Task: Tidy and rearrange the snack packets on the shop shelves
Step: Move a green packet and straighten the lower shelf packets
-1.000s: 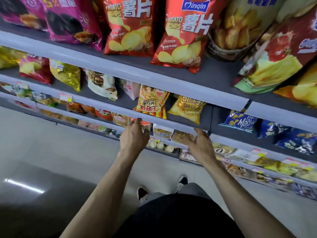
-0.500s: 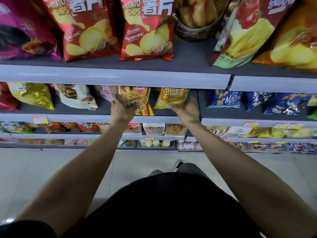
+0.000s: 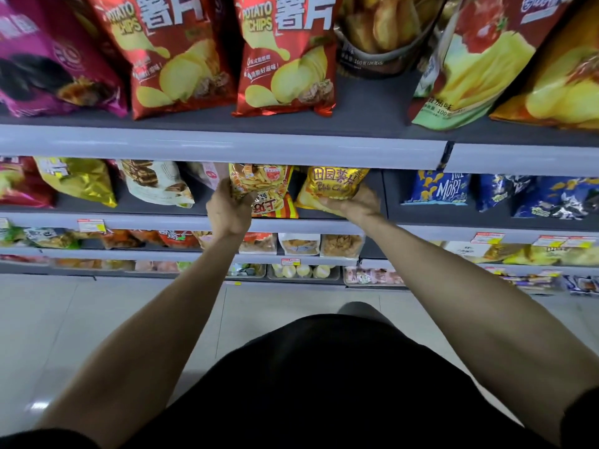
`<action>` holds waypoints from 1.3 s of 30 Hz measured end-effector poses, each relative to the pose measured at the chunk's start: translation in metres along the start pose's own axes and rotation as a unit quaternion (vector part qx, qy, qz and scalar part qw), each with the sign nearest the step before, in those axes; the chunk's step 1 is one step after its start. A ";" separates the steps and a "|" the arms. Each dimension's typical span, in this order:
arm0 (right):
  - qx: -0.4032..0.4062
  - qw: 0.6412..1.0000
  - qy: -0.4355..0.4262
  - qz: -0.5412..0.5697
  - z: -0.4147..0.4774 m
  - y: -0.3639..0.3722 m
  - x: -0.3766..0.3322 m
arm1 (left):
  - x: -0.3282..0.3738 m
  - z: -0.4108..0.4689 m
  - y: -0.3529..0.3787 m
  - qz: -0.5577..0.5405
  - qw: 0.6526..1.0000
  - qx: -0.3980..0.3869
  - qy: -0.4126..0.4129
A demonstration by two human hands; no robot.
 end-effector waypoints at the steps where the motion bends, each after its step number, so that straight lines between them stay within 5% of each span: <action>1: -0.013 1.000 0.007 -0.014 0.010 0.002 0.007 | -0.004 -0.003 -0.005 -0.012 1.000 0.005 0.000; 9: -0.072 0.996 -0.040 0.041 -0.036 -0.009 -0.025 | -0.038 -0.049 -0.048 -0.045 0.997 0.058 -0.007; 20: -0.100 0.991 -0.087 0.000 -0.047 0.073 -0.074 | -0.072 -0.082 -0.080 -0.052 0.993 0.097 -0.042; 39: -0.041 0.987 -0.151 0.044 -0.135 0.019 -0.001 | 0.019 -0.081 0.002 -0.009 0.997 -0.062 0.056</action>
Point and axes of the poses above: each hand's wrist, its own z-axis towards the middle knuckle, its own y-axis out of the palm, x = y × z, the point moved 2 cm from there along z, towards the middle knuckle, and after that the axes turned 3 degrees about -y, right-handed, at the moved point
